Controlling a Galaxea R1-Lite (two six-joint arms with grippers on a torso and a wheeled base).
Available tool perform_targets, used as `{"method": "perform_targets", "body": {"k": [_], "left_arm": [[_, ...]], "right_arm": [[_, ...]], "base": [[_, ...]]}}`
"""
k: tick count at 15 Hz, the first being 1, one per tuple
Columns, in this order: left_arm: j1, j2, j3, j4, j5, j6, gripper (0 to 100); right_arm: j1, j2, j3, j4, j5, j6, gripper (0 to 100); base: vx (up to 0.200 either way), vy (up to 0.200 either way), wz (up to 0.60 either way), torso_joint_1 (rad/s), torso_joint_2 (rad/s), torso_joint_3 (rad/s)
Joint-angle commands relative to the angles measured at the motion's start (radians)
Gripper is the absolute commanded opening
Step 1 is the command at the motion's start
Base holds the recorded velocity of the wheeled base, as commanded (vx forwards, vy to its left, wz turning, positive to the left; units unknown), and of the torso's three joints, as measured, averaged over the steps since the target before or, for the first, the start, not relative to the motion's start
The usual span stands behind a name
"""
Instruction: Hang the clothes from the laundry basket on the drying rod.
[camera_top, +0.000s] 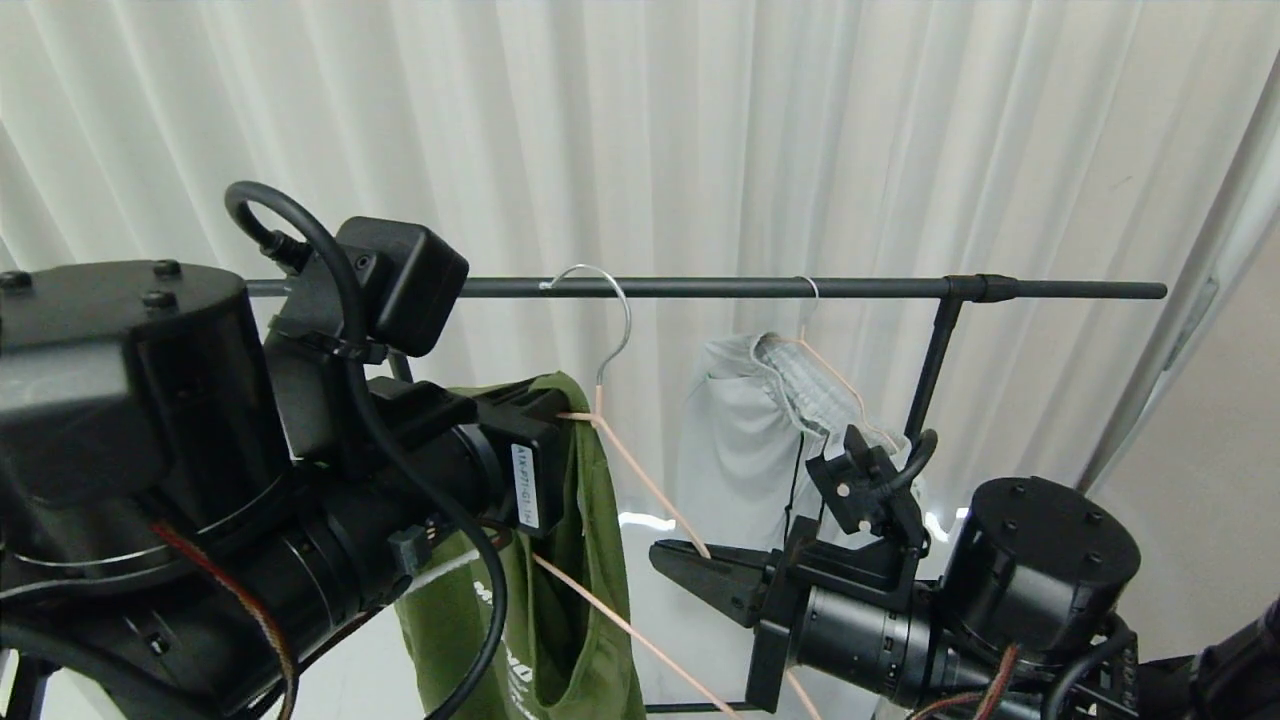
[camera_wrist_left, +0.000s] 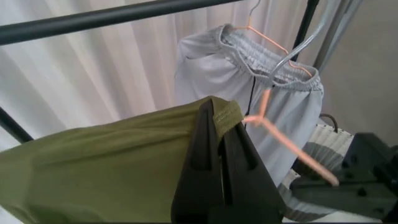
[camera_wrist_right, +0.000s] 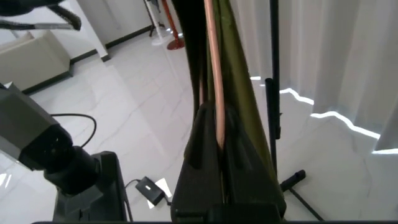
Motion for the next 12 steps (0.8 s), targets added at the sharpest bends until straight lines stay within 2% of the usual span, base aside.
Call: {"method": "perform_targets", "body": {"k": [1, 2, 7, 12], "left_arm": [[-0.004, -0.002, -0.002, -0.037, -0.006, -0.001, 0], [-0.006, -0.003, 0.006, -0.068, -0.018, 0.001, 0], [-0.006, -0.013, 0.068, -0.074, -0.024, 0.001, 0], [-0.007, -0.009, 0.112, -0.135, -0.042, 0.007, 0]], "right_arm": [[0.005, 0.022, 0.000, 0.001, -0.002, -0.001, 0], [0.005, 0.027, 0.000, -0.001, -0.004, -0.001, 0], [-0.052, -0.013, 0.000, -0.059, -0.004, -0.001, 0], [-0.055, -0.044, 0.011, -0.090, -0.004, -0.007, 0]], "base": [[0.000, 0.000, 0.00, 0.000, 0.00, 0.000], [0.000, 0.000, 0.00, 0.000, 0.00, 0.000], [0.000, 0.000, 0.00, 0.000, 0.00, 0.000], [0.000, 0.000, 0.00, 0.000, 0.00, 0.000]]}}
